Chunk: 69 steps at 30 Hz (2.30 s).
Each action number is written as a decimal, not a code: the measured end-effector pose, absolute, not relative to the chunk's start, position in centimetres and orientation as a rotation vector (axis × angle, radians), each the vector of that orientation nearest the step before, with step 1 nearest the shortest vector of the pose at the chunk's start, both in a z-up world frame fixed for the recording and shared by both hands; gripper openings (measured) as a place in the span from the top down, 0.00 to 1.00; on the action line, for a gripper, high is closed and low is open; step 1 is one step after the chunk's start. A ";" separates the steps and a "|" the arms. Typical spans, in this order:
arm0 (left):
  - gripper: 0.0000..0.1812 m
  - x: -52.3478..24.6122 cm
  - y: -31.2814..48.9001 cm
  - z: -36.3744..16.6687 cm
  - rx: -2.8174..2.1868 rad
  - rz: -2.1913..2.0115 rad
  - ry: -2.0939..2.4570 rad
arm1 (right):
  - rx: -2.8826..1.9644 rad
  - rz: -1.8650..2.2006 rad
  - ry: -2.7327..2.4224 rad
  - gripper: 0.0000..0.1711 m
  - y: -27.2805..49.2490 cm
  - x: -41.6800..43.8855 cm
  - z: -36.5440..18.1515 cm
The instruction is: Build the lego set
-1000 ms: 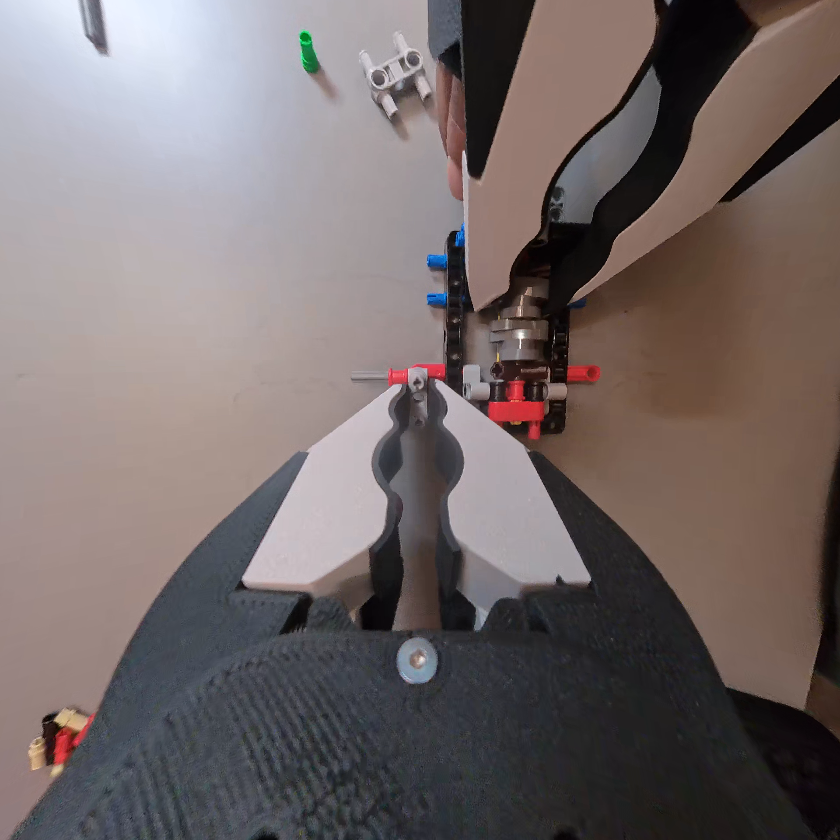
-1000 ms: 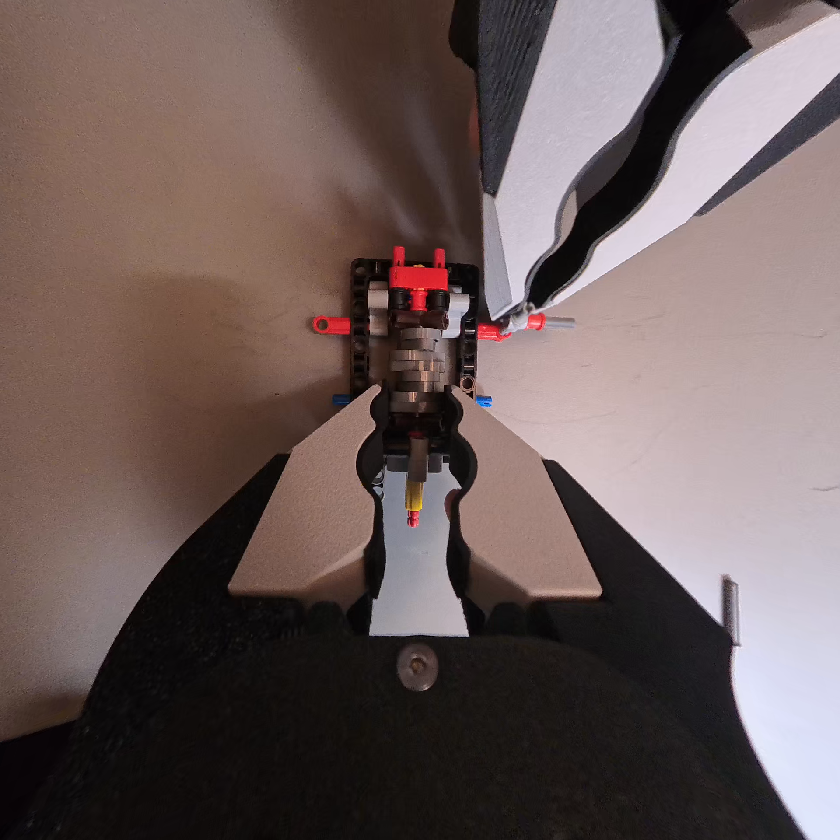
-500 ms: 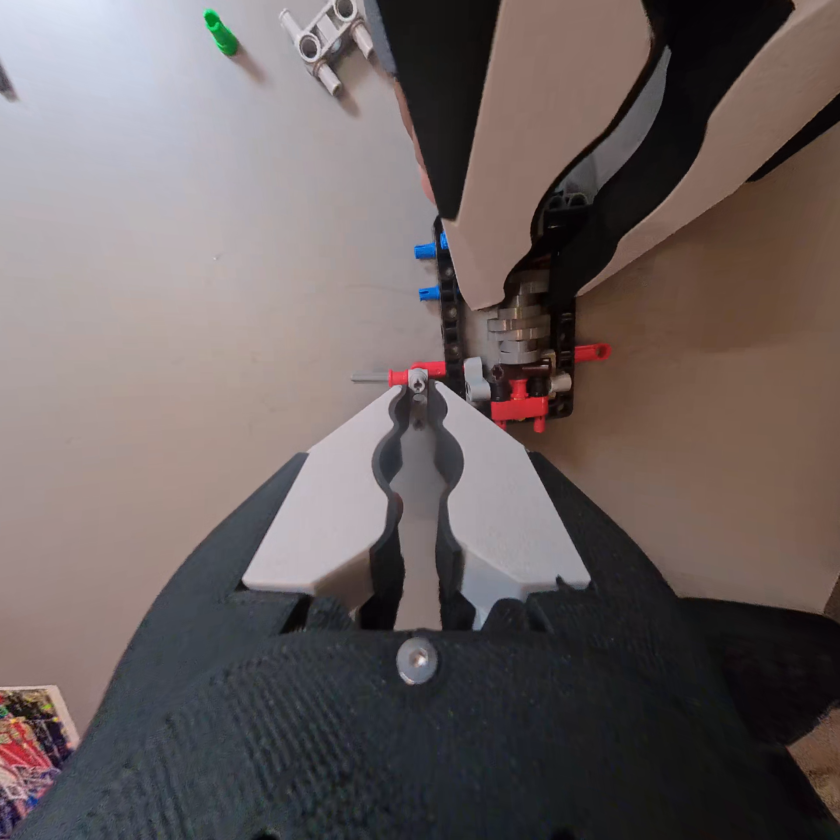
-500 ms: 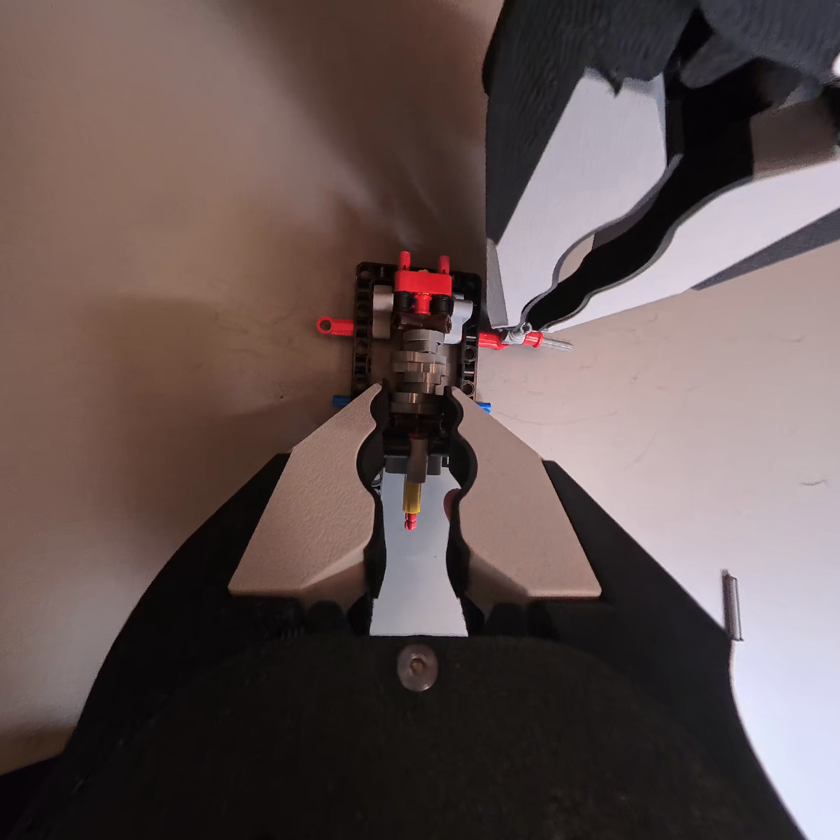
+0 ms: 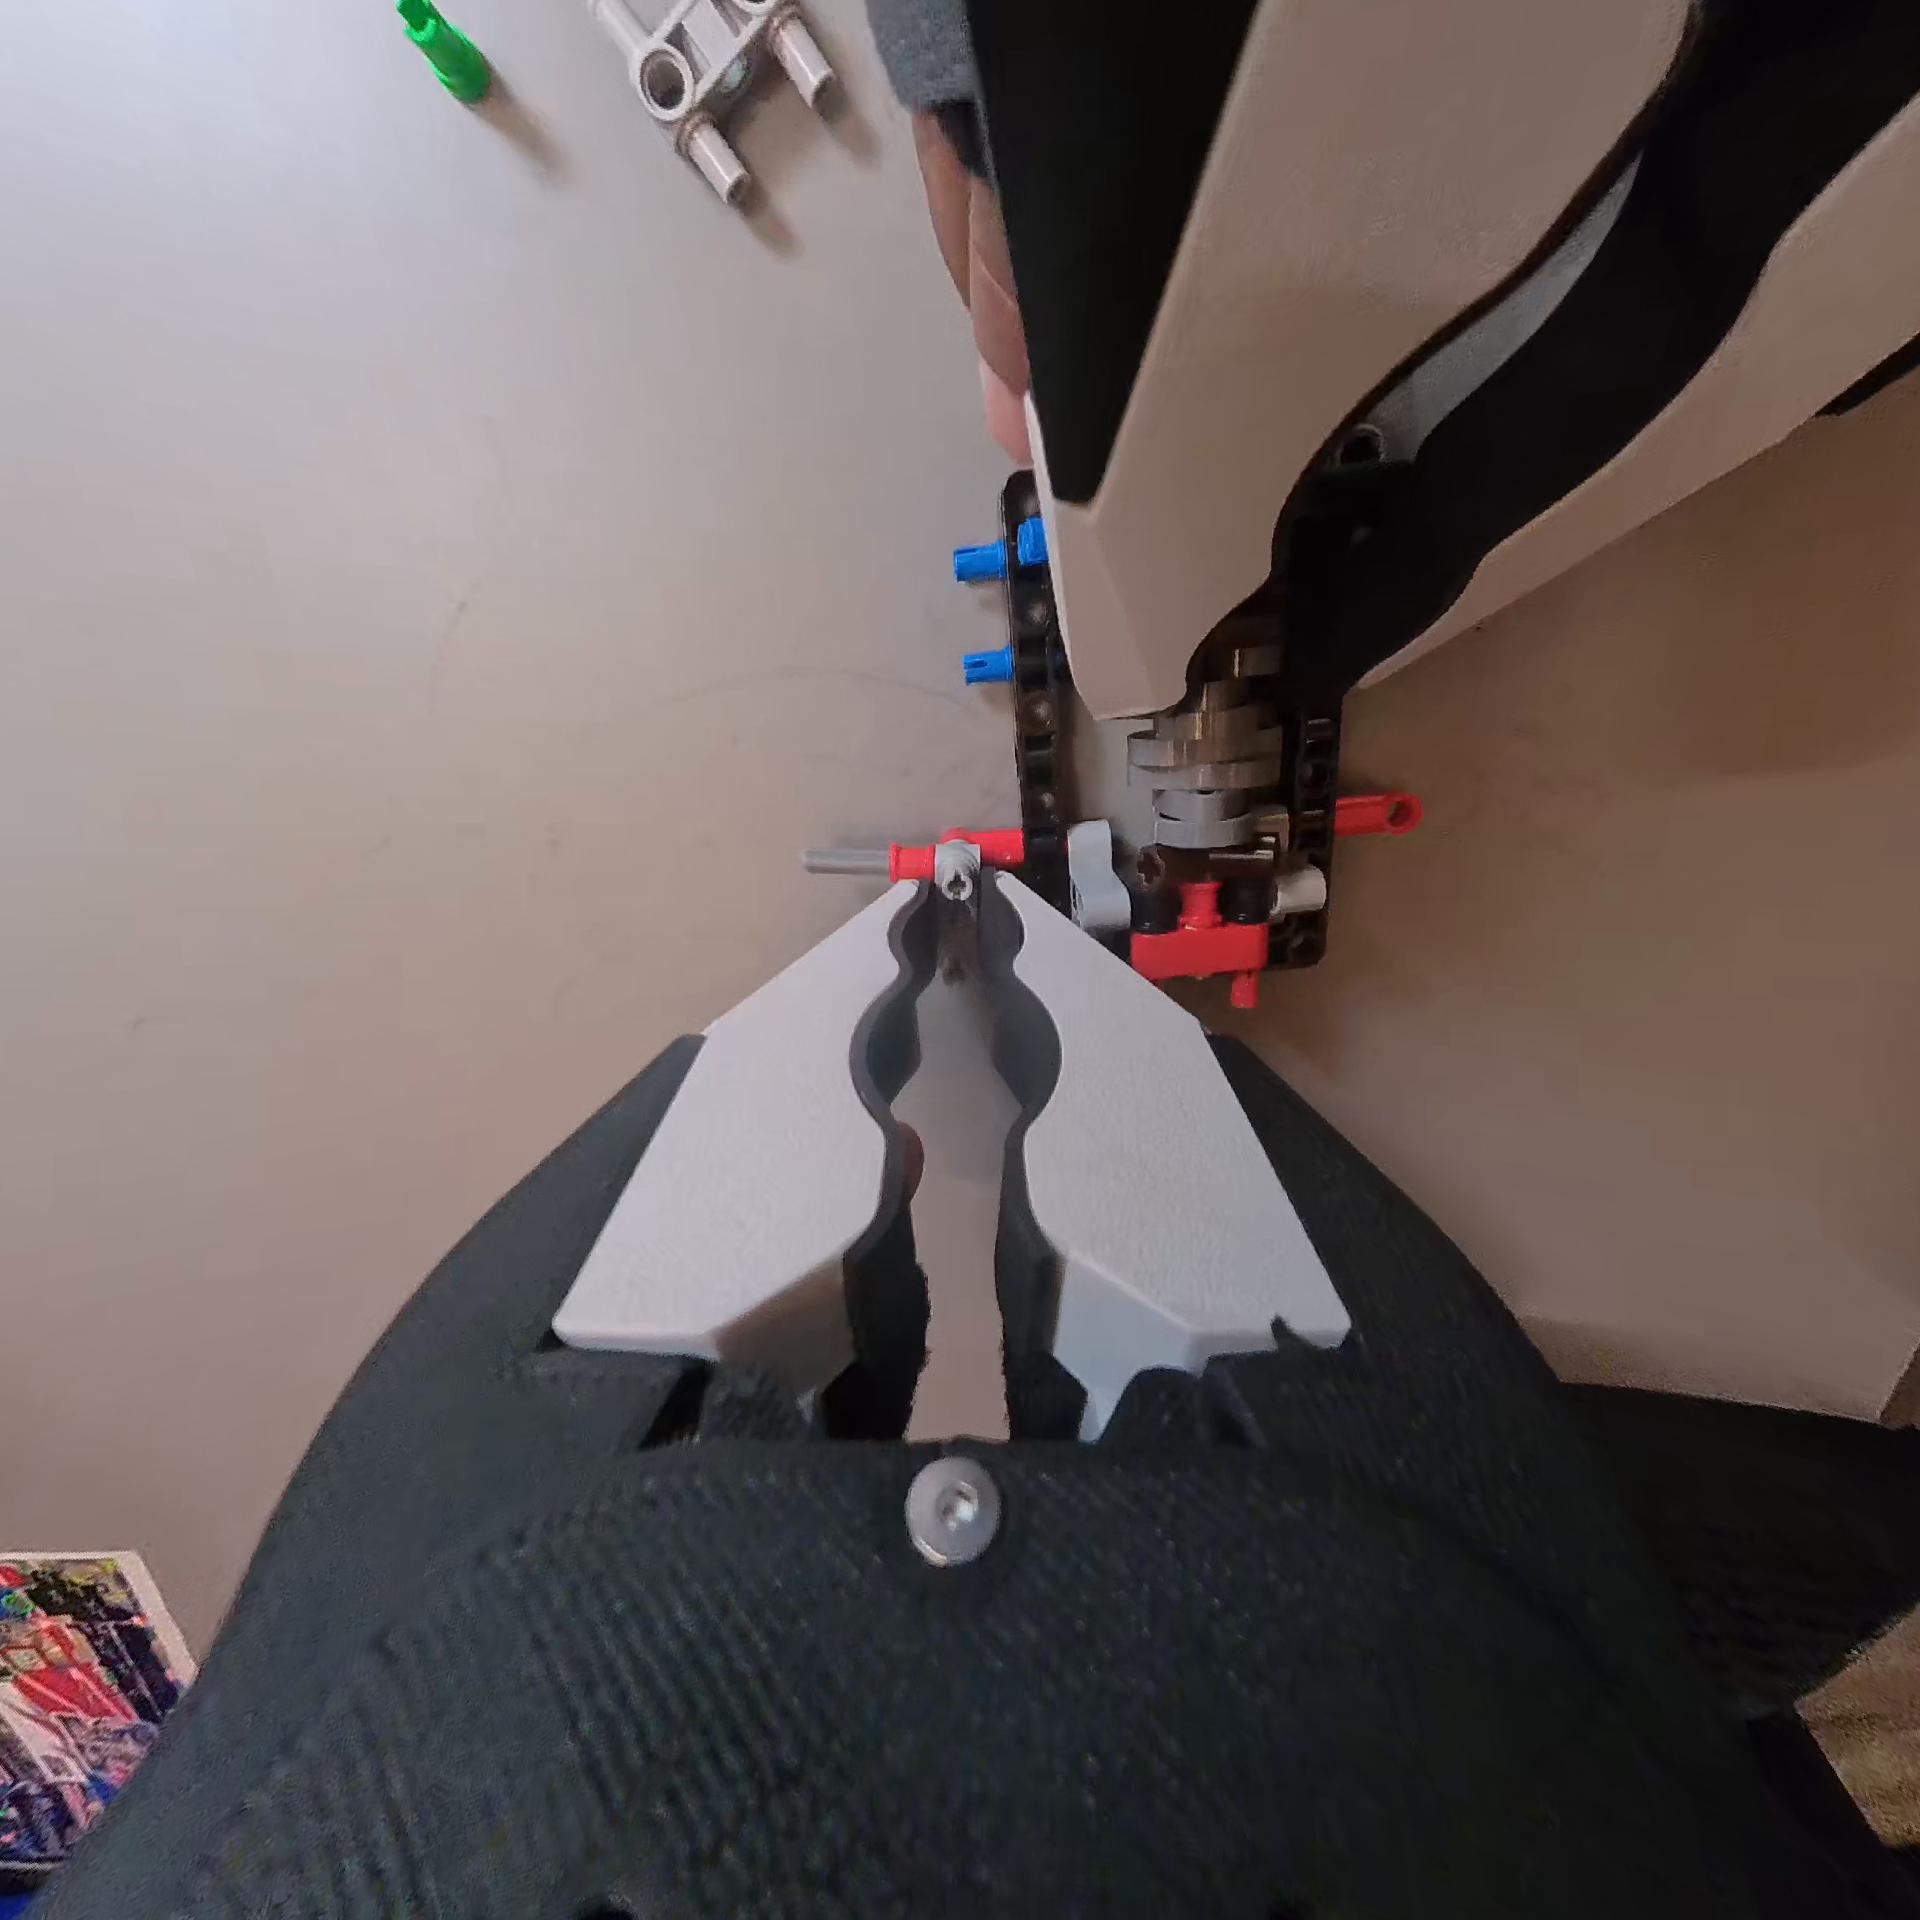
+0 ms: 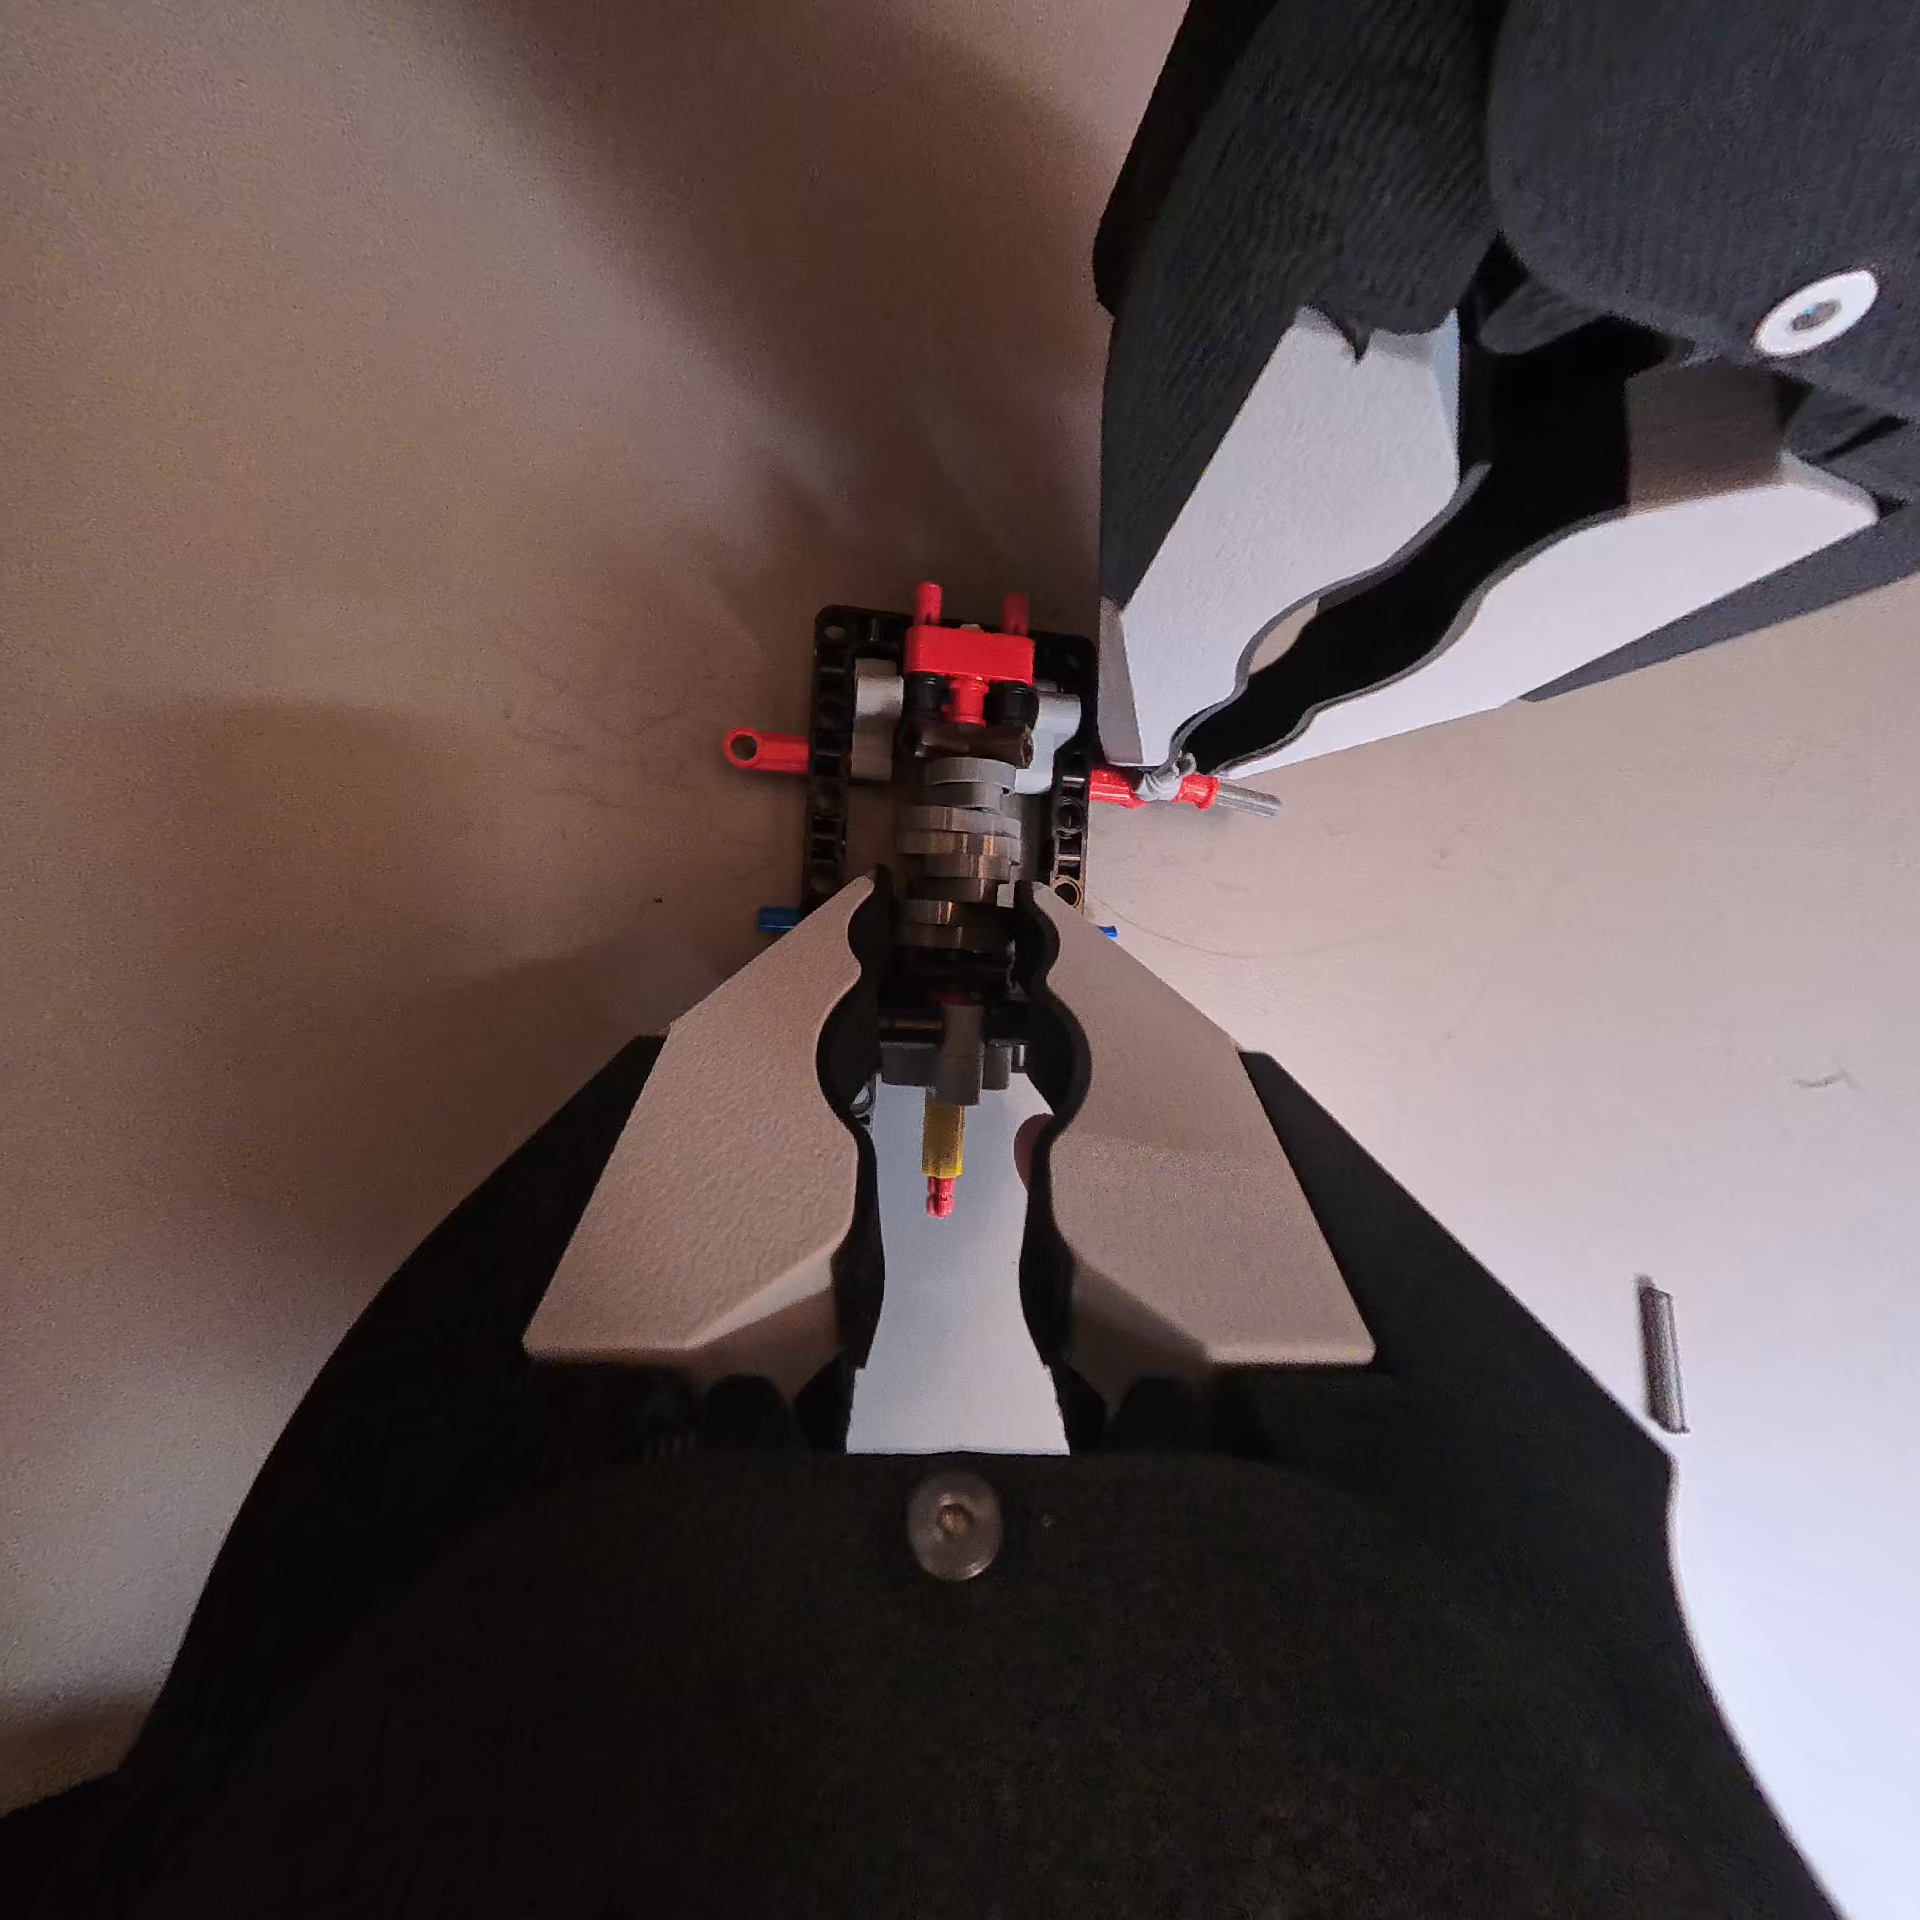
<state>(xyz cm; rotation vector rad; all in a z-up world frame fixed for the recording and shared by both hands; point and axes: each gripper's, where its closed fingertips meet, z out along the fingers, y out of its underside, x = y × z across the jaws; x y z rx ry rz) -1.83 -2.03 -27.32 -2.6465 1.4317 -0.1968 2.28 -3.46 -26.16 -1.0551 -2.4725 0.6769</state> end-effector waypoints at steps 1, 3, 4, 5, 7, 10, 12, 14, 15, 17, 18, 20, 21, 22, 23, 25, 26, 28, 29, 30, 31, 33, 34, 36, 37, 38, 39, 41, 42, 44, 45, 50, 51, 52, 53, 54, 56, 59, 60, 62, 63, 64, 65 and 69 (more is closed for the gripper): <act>0.97 -1.8 -2.0 -27.3 -2.640 -0.205 1.425 | -1.056 0.679 -2.470 0.88 -3.5 2.3 -26.2; 0.97 -1.7 -2.1 -27.3 -2.631 -0.224 1.404 | -1.062 0.692 -2.464 0.88 -3.5 2.4 -26.1; 0.97 -1.7 -2.2 -27.2 -2.627 -0.234 1.400 | -1.065 0.703 -2.462 0.88 -3.5 2.4 -26.1; 0.97 -1.7 -2.2 -27.1 -2.620 -0.243 1.396 | -1.067 0.708 -2.461 0.88 -3.5 2.4 -26.1; 0.94 -1.6 -2.4 -26.9 -2.605 -0.280 1.372 | -1.061 0.709 -2.464 0.88 -3.6 2.4 -26.1; 0.88 -1.6 -2.6 -25.9 -2.550 -0.358 1.280 | -1.065 0.709 -2.460 0.88 -3.7 2.4 -26.1; 0.88 -1.7 -2.6 -25.1 -2.495 -0.422 1.183 | -1.065 0.709 -2.458 0.88 -3.6 2.4 -26.1; 0.87 -2.2 -2.7 -24.8 -2.455 -0.456 1.090 | -1.069 0.714 -2.457 0.88 -3.6 2.4 -26.1; 0.87 -2.6 -2.8 -24.9 -2.438 -0.460 1.045 | -1.076 0.718 -2.454 0.88 -3.6 2.4 -26.1; 0.85 -3.4 -2.9 -25.1 -2.402 -0.475 0.939 | -1.095 0.723 -2.439 0.88 -3.4 2.3 -26.1; 0.84 -3.9 -3.0 -25.1 -2.377 -0.486 0.874 | -1.108 0.729 -2.428 0.88 -3.2 2.3 -26.1; 0.83 -4.6 -3.1 -24.8 -2.308 -0.538 0.745 | -1.117 0.762 -2.397 0.88 -3.0 2.2 -25.7; 0.82 -4.9 -3.0 -24.6 -2.262 -0.566 0.671 | -1.109 0.776 -2.376 0.88 -2.8 2.2 -25.4; 0.82 -5.1 -3.0 -24.2 -2.213 -0.611 0.597 | -1.080 0.786 -2.350 0.88 -2.7 2.1 -25.0; 0.81 -5.0 -3.0 -23.7 -2.158 -0.696 0.521 | -1.041 0.799 -2.314 0.88 -2.6 1.9 -24.5; 0.78 -4.6 -3.0 -21.7 -2.029 -0.927 0.344 | -0.982 0.793 -2.220 0.88 -2.3 1.3 -23.2; 0.77 -4.3 -2.9 -20.8 -1.974 -1.029 0.268 | -0.936 0.755 -2.172 0.88 -1.9 1.0 -22.7; 0.74 -3.8 -2.6 -20.0 -1.920 -1.123 0.190 | -0.810 0.648 -2.064 0.88 -1.4 0.5 -21.5; 0.74 -3.4 -2.5 -19.8 -1.911 -1.125 0.186 | -0.751 0.597 -2.015 0.88 -1.4 0.3 -21.0; 0.73 -3.0 -2.3 -19.7 -1.896 -1.124 0.187 | -0.697 0.541 -1.971 0.88 -1.3 0.1 -20.6; 0.76 -2.7 -2.1 -19.3 -1.874 -1.134 0.174 | -0.644 0.471 -1.923 0.88 -1.1 0.0 -20.2; 0.85 -2.0 -2.1 -18.2 -1.817 -1.166 0.179 | -0.519 0.327 -1.843 0.88 -0.7 -0.2 -19.6; 0.86 -1.9 -2.1 -17.8 -1.797 -1.159 0.196 | -0.454 0.257 -1.816 0.88 -0.6 -0.3 -19.4; 0.88 -1.9 -2.1 -17.7 -1.780 -1.083 0.236 | -0.353 0.166 -1.758 0.88 -0.4 -0.5 -19.1; 0.88 -2.0 -2.1 -17.7 -1.777 -1.035 0.259 | -0.331 0.147 -1.741 0.88 -0.4 -0.6 -19.1; 0.88 -2.1 -2.1 -17.6 -1.772 -0.979 0.281 | -0.321 0.140 -1.729 0.88 -0.3 -0.7 -19.1; 0.88 -2.1 -2.1 -17.5 -1.768 -0.918 0.308 | -0.319 0.145 -1.719 0.88 -0.3 -0.8 -19.2; 0.88 -2.0 -2.1 -17.3 -1.771 -0.783 0.373 | -0.334 0.171 -1.706 0.88 -0.2 -1.0 -19.3; 0.89 -1.9 -2.2 -17.1 -1.763 -0.725 0.405 | -0.334 0.176 -1.693 0.88 -0.1 -1.0 -19.2; 0.93 -1.6 -2.4 -16.5 -1.744 -0.663 0.445 | -0.311 0.169 -1.661 0.88 -0.2 -1.0 -18.9; 0.93 -1.4 -2.6 -16.1 -1.729 -0.659 0.459 | -0.302 0.175 -1.645 0.88 -0.4 -1.0 -18.8; 0.94 -1.5 -3.0 -15.6 -1.689 -0.543 0.520 | -0.281 0.176 -1.604 0.88 -0.8 -1.1 -18.4; 0.94 -1.5 -3.1 -15.5 -1.683 -0.524 0.537 | -0.272 0.173 -1.595 0.88 -0.9 -1.1 -18.3; 0.94 -1.4 -3.2 -15.5 -1.678 -0.509 0.550 | -0.264 0.169 -1.587 0.88 -0.9 -1.1 -18.2; 0.94 -1.4 -3.3 -15.4 -1.673 -0.497 0.560 | -0.257 0.164 -1.584 0.88 -1.0 -1.1 -18.3; 0.94 -1.4 -3.3 -15.4 -1.667 -0.491 0.568 | -0.249 0.154 -1.582 0.88 -1.0 -1.2 -18.3; 0.94 -1.4 -3.4 -15.3 -1.656 -0.482 0.578 | -0.234 0.137 -1.577 0.88 -1.0 -1.2 -18.4; 0.95 -1.5 -3.4 -15.4 -1.647 -0.408 0.615 | -0.217 0.110 -1.570 0.88 -1.0 -1.2 -18.4; 0.95 -1.6 -3.4 -15.4 -1.639 -0.367 0.635 | -0.216 0.109 -1.571 0.88 -1.0 -1.2 -18.4; 0.96 -1.9 -3.2 -15.6 -1.632 -0.280 0.666 | -0.242 0.139 -1.592 0.88 -0.9 -1.2 -18.6; 0.96 -2.1 -3.1 -15.9 -1.636 -0.243 0.679 | -0.278 0.182 -1.616 0.88 -0.9 -1.2 -18.9; 0.97 -2.3 -3.1 -16.0 -1.630 -0.212 0.691 | -0.320 0.252 -1.645 0.86 -1.1 -1.1 -19.0; 0.97 -2.5 -3.0 -16.1 -1.629 -0.192 0.705 | -0.369 0.341 -1.685 0.83 -1.4 -1.0 -19.1; 0.97 -2.7 -3.1 -17.0 -1.650 -0.202 0.738 | -0.560 0.731 -1.738 0.81 -2.6 0.3 -17.1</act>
